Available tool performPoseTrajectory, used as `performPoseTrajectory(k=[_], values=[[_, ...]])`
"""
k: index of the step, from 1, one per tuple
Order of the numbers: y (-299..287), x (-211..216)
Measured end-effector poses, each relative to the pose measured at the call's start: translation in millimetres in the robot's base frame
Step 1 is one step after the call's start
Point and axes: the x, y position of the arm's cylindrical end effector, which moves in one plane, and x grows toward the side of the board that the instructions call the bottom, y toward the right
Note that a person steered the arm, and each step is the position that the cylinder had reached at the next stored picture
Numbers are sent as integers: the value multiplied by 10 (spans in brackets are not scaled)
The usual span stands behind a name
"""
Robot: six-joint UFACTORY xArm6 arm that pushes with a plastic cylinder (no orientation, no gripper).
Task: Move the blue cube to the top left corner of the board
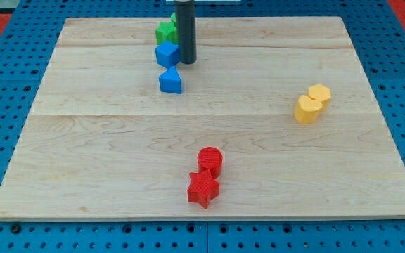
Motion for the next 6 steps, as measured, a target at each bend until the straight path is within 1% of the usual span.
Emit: performPoseTrajectory(k=[3, 4, 5, 6], values=[[-15, 8], [-170, 16], [-671, 21], [-919, -24]])
